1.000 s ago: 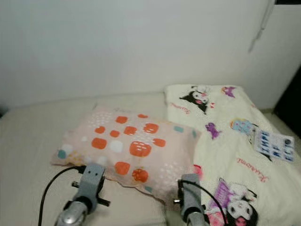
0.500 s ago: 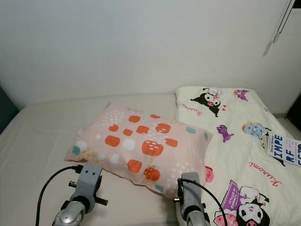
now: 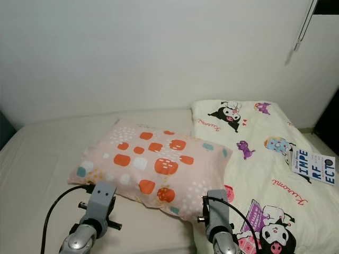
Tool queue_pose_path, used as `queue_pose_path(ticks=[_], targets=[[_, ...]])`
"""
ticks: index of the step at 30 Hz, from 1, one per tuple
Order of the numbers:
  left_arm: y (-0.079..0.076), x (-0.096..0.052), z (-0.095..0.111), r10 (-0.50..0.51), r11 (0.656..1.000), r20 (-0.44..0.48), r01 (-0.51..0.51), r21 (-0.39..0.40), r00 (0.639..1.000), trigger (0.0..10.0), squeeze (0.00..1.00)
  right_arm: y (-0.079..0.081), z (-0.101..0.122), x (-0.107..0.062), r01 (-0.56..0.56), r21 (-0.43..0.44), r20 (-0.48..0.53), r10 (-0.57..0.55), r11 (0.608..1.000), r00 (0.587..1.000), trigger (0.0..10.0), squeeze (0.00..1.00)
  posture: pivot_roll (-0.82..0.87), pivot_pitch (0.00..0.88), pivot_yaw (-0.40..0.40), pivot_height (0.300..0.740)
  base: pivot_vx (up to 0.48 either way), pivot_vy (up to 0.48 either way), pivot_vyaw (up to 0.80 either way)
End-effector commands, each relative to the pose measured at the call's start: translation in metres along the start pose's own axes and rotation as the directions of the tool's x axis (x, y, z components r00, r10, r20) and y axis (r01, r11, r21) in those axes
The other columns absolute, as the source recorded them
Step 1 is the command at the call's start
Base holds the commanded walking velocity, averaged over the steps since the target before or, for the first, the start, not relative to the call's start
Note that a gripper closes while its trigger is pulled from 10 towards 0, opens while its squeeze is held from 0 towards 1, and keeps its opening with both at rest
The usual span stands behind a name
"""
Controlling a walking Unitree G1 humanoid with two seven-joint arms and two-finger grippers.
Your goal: Clean up the room
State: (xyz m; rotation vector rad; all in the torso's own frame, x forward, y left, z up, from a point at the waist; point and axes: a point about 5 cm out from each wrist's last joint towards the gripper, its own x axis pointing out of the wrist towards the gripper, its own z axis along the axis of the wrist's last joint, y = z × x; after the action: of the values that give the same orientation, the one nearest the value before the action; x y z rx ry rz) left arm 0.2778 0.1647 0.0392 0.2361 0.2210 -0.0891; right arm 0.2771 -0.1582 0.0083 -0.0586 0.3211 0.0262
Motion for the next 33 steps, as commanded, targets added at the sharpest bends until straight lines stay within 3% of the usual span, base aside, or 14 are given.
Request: queue_pose_path(ticks=[1, 12, 33], targets=[[-0.002, -0.001, -0.006, 0.003, 1.0, -0.023, -0.003, -0.006, 1.0, 10.0, 0.0, 0.0, -0.004, -0.001, 0.003, 0.027, -0.017, -0.002, 1.0, 1.0, 10.0, 0.0, 0.04, 0.114, -0.01, 0.74, 0.0, 0.0, 0.0], [-0.007, 0.003, 0.001, -0.002, 1.0, -0.005, 0.002, -0.024, 1.0, 10.0, 0.0, -0.002, -0.002, -0.002, 0.014, 0.031, -0.001, -0.014, 0.999, 1.0, 10.0, 0.0, 0.03, 0.126, -0.005, 0.701, 0.0, 0.0, 0.0], [0.001, 0.002, 0.004, 0.008, 1.0, 0.009, -0.008, -0.026, 1.0, 10.0, 0.0, 0.003, 0.005, -0.001, 0.004, 0.062, 0.032, -0.006, 0.998, 0.999, 10.0, 0.0, 0.05, 0.138, 0.006, 0.631, 0.0, 0.0, 0.0]])
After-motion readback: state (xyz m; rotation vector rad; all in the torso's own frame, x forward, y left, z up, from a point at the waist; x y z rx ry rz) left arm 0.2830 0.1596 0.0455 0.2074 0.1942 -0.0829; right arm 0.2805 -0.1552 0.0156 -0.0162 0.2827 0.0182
